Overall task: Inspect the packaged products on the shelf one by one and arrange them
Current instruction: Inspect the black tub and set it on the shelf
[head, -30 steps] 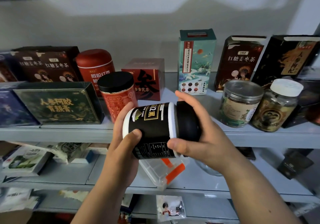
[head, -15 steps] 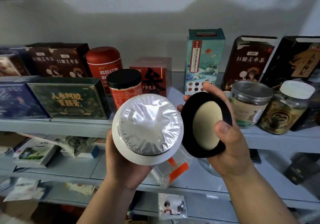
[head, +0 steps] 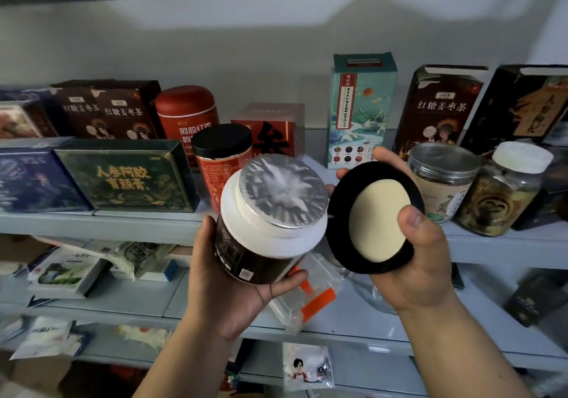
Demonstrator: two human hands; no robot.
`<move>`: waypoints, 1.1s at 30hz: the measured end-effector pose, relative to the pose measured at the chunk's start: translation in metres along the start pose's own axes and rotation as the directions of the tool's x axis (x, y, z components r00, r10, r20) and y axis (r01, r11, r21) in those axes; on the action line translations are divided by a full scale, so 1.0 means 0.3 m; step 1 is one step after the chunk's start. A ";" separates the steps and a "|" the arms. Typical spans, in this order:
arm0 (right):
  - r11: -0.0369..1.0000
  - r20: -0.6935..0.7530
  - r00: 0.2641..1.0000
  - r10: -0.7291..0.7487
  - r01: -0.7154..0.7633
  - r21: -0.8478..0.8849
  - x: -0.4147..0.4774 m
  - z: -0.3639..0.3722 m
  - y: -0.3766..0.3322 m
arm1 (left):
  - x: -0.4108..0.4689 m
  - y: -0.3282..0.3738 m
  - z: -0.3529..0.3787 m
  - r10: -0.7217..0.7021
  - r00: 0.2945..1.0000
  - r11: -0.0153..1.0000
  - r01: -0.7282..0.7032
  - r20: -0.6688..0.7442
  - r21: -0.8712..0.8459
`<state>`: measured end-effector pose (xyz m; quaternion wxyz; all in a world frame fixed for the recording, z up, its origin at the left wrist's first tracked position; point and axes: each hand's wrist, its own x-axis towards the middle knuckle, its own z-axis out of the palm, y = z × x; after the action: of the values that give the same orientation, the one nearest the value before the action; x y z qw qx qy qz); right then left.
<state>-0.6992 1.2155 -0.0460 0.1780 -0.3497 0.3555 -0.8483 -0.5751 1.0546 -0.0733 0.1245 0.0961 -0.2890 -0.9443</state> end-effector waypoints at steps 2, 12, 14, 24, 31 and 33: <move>1.000 0.002 1.000 0.002 -0.002 0.009 0.001 -0.001 0.002 | 0.011 0.009 -0.032 -0.051 0.994 0.997 0.057 0.100 -0.057; 0.925 0.084 0.993 -0.080 0.106 -0.364 -0.016 -0.013 -0.024 | -0.007 0.030 0.023 0.201 0.973 0.927 -0.227 0.114 0.299; 0.877 0.152 0.985 -0.081 0.143 -0.458 -0.021 -0.006 -0.031 | -0.002 0.038 0.019 0.255 0.958 0.904 -0.285 0.134 0.318; 0.636 0.284 0.954 -0.096 0.278 -0.720 -0.016 0.019 -0.020 | -0.009 0.057 0.004 0.364 0.912 0.754 -0.408 0.189 0.515; 0.651 0.310 0.948 -0.077 0.284 -0.704 -0.014 0.014 0.006 | -0.012 0.057 0.005 0.364 0.911 0.762 -0.412 0.195 0.499; 0.646 0.311 0.947 -0.083 0.289 -0.707 -0.013 0.015 0.012 | -0.011 0.059 0.005 0.368 0.908 0.746 -0.416 0.198 0.520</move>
<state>-0.6933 1.2131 -0.0481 -0.0256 -0.5303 0.6067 -0.5916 -0.5692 1.0422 -0.0617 0.2746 0.0257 -0.5669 -0.7763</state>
